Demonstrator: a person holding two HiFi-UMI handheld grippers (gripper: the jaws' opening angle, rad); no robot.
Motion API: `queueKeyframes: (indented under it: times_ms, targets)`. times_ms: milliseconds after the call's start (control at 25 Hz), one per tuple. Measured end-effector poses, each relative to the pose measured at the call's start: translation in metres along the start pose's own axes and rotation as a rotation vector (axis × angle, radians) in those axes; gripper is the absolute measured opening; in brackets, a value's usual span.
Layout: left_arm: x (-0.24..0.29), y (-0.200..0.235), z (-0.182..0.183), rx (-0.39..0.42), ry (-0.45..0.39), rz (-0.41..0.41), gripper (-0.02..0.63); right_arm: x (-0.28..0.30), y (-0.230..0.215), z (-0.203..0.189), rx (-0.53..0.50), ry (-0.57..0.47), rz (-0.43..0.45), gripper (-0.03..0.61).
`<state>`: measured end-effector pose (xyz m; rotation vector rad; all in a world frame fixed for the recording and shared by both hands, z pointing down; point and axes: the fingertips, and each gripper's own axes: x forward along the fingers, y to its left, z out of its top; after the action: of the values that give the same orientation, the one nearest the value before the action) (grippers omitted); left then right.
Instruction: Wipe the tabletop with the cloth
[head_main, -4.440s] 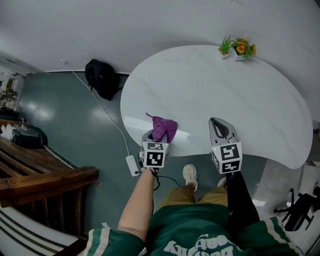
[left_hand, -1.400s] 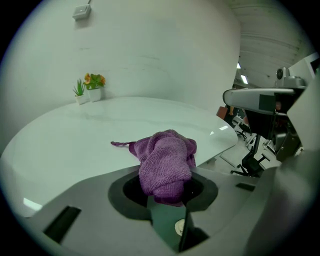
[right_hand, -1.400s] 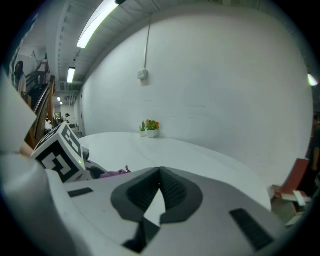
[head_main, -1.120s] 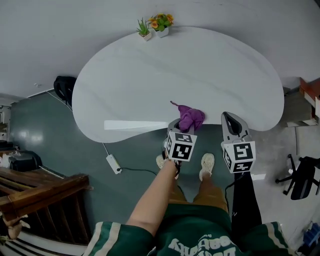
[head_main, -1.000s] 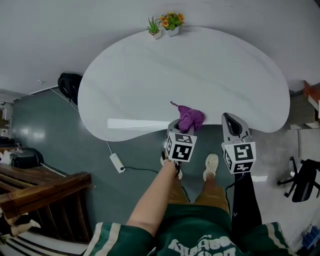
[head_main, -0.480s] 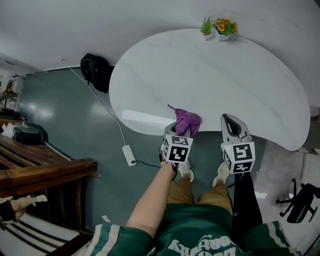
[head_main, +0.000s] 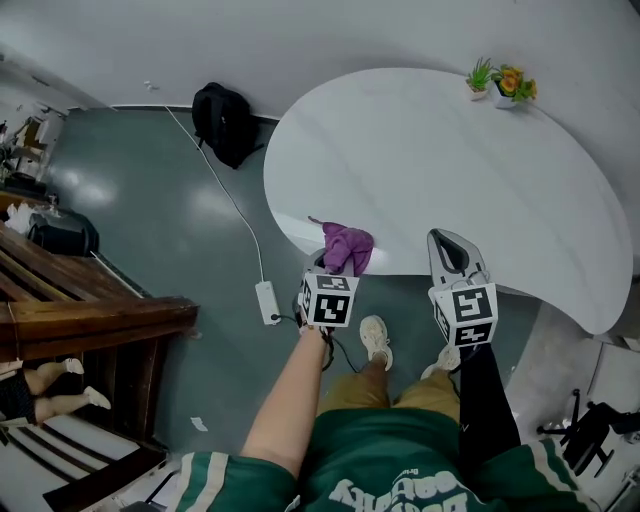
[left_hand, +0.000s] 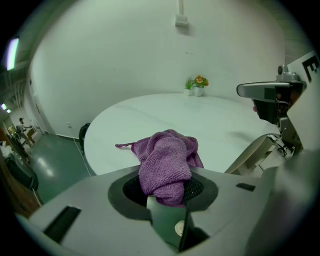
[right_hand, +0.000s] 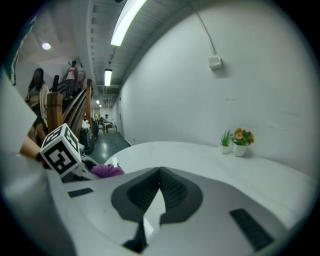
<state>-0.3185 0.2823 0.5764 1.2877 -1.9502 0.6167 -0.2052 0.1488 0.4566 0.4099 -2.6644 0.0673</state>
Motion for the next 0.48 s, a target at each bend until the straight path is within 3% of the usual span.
queueKeyframes:
  times_ms: [240,480]
  targets:
    - [-0.012,0.055,-0.016,-0.032,0.011,0.064,0.132,0.019,0.029,0.013,-0.029,-0.001,0.032,0.003]
    - [-0.01,0.056,-0.012,-0.026,0.02,0.048,0.129,0.013,0.018,0.028,-0.051,-0.008,0.012,0.003]
